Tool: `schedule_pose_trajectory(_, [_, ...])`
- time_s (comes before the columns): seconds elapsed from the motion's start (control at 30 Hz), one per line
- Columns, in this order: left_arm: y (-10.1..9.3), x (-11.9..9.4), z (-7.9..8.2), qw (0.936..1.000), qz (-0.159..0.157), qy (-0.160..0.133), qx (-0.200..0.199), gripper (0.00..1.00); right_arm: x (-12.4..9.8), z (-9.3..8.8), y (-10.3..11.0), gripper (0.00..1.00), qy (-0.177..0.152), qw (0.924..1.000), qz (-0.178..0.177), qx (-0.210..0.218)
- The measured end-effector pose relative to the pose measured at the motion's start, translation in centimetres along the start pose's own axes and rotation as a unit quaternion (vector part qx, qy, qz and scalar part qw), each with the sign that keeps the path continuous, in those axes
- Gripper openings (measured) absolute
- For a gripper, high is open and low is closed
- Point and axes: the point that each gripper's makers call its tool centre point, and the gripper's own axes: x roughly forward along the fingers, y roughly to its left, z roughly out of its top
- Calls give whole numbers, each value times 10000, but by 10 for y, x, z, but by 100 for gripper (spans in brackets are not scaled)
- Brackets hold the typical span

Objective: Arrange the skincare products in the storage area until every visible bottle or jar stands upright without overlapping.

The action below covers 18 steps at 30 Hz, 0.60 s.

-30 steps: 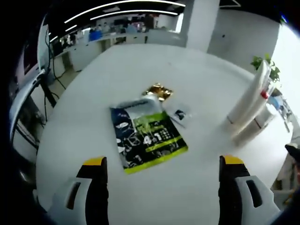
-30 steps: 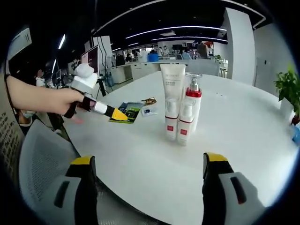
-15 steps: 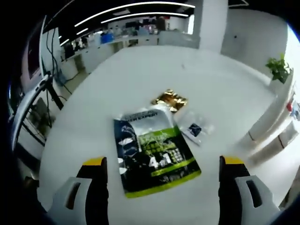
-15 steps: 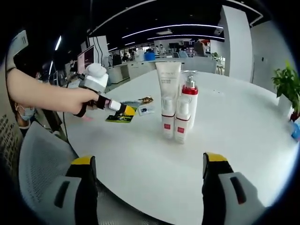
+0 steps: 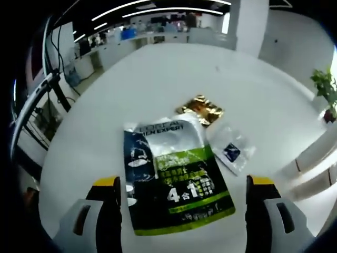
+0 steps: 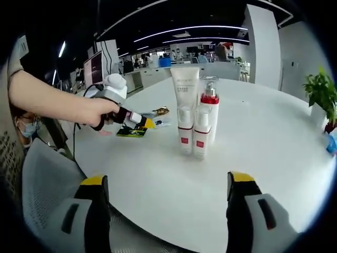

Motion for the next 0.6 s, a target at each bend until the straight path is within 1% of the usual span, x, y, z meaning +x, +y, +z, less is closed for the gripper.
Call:
schedule_pose_trajectory(0.07, [-1, 2, -3, 10000, -18, 49, 1, 97, 0, 0, 0, 93, -1, 10000, -4, 19])
schedule_pose_trajectory(0.1, [-1, 0, -2, 10000, 16, 29, 93, 97, 0, 0, -1, 93, -2, 10000, -11, 25])
schedule_pose_trajectory(0.23, [-1, 0, -2, 9999, -8, 18, 158, 96, 0, -1, -1, 92, 17, 10000, -26, 31])
schedule_pose_trajectory(0.3, [3, 0, -3, 9994, 79, 66, 322, 93, 0, -1, -1, 92, 22, 10000, -30, 27])
schedule_pose_trajectory(0.33, [1, 1, -3, 9997, 13, 17, 246, 92, 0, -1, -1, 92, 26, 10000, -31, 26])
schedule_pose_trajectory(0.43, [6, -1, -2, 9997, 52, -67, 239, 88, 0, -1, -1, 92, 33, 10000, -32, 18])
schedule_pose_trajectory(0.53, [8, -5, -1, 9996, 72, -151, 218, 79, 1, -1, -1, 92, 34, 10000, -28, 14])
schedule_pose_trajectory(0.6, [9, -7, -1, 9996, 65, -166, 216, 78, 0, -1, -1, 92, 38, 10000, -28, 6])
